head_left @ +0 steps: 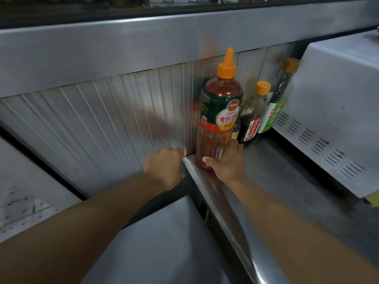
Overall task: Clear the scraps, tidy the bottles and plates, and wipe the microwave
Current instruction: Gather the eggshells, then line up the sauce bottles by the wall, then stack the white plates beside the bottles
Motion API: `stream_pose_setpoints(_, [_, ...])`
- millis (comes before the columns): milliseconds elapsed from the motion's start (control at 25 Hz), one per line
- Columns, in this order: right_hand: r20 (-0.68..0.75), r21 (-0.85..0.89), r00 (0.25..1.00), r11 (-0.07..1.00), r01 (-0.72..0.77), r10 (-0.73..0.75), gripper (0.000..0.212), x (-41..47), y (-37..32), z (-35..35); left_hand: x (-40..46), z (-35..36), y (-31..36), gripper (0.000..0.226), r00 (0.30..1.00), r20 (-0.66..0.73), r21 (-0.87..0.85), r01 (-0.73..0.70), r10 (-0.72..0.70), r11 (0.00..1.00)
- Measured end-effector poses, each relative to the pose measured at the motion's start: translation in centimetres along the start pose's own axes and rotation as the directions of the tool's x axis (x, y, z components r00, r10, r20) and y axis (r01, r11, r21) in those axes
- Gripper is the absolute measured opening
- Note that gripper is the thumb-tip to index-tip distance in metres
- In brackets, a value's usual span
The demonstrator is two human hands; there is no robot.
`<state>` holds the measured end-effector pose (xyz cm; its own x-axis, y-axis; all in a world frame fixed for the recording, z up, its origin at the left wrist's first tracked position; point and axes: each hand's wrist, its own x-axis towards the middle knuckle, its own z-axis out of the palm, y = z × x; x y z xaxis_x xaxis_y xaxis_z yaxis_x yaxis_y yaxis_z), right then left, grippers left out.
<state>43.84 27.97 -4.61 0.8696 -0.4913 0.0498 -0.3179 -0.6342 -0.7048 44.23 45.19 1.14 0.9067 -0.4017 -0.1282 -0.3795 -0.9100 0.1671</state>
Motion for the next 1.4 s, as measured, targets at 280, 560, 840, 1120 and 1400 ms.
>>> stream_pose_setpoints(280, [0.144,-0.179,0.986,0.977,0.115,-0.090,0.085,-2.5,-0.2,-5.1,-1.0,-2.6,2.8,0.041,0.996,0.002,-0.009,-0.088,0.088,0.996])
stream_pose_setpoints(560, [0.187,-0.404,0.947,0.859,0.315,-0.260,0.085,-8.8,-0.4,-14.5,-5.4,-6.1,7.5,0.045,0.979,0.033,0.017,-0.200,0.199,0.980])
stream_pose_setpoints(840, [0.114,-0.476,0.991,0.871,0.118,-0.071,0.089,-17.0,2.7,-21.6,-11.0,-6.0,13.7,0.044,0.949,0.001,0.003,-0.317,0.317,0.948])
stream_pose_setpoints(1120, [-0.030,-0.351,0.997,0.934,-0.071,0.065,0.078,-23.6,8.4,-29.5,-15.4,-4.5,21.0,0.049,0.905,0.040,-0.022,-0.423,0.424,0.906])
stream_pose_setpoints(1400, [-0.069,-0.312,0.990,0.939,-0.141,0.126,0.080,-28.4,16.0,-38.1,-21.0,-1.9,31.3,0.044,0.921,0.019,-0.066,-0.388,0.390,0.919])
